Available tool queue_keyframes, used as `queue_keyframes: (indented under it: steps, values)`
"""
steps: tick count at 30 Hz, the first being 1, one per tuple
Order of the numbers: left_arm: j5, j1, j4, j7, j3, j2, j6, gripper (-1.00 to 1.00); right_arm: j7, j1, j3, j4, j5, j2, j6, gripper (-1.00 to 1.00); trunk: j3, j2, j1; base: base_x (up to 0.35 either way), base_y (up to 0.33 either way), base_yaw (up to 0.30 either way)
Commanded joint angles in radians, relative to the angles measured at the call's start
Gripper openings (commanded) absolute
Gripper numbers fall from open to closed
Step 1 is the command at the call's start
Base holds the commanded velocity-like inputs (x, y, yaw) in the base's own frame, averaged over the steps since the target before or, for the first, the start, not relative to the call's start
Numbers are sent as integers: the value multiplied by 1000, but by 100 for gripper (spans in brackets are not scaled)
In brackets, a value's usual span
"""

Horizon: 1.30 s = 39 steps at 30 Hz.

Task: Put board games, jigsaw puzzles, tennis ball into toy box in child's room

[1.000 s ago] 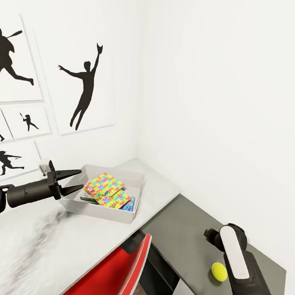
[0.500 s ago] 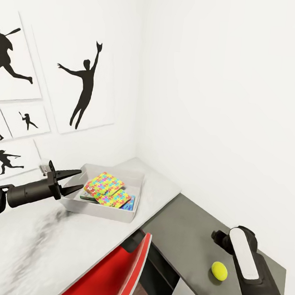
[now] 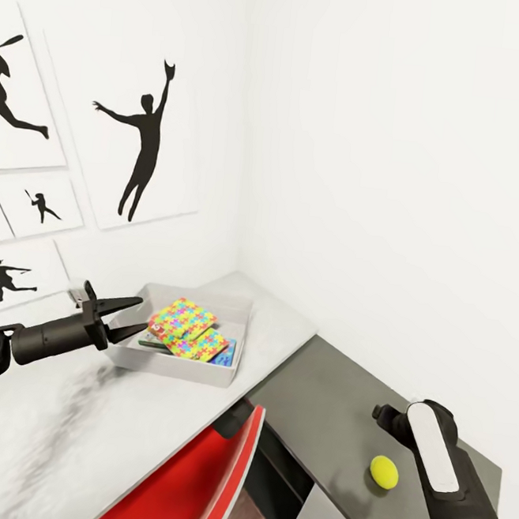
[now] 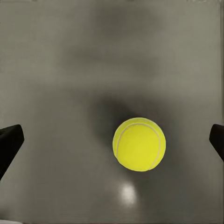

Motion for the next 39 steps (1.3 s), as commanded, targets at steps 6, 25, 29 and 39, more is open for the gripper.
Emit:
queue_keyframes:
  steps: [6,25,29,39]
  values:
    - [-12,9,-4,-194,-30,3,1,100,-9,-2,0,2,-11,-1,-17,100,-12,-2,1,0,-7,0]
    - [-15,10,-23,-269,-133,12,1,100,-8,-3,0,26,-11,0,-20,100,-43,-2,1,0,0,0]
    - [-16,10,-23,-269,-128,12,1,100,-8,-3,0,29,-11,-1,-20,100,-50,-2,1,0,0,0]
    - [-17,10,-23,-269,-125,12,1,100,-7,-3,0,40,-14,-21,-21,100,-66,-2,1,0,-103,0]
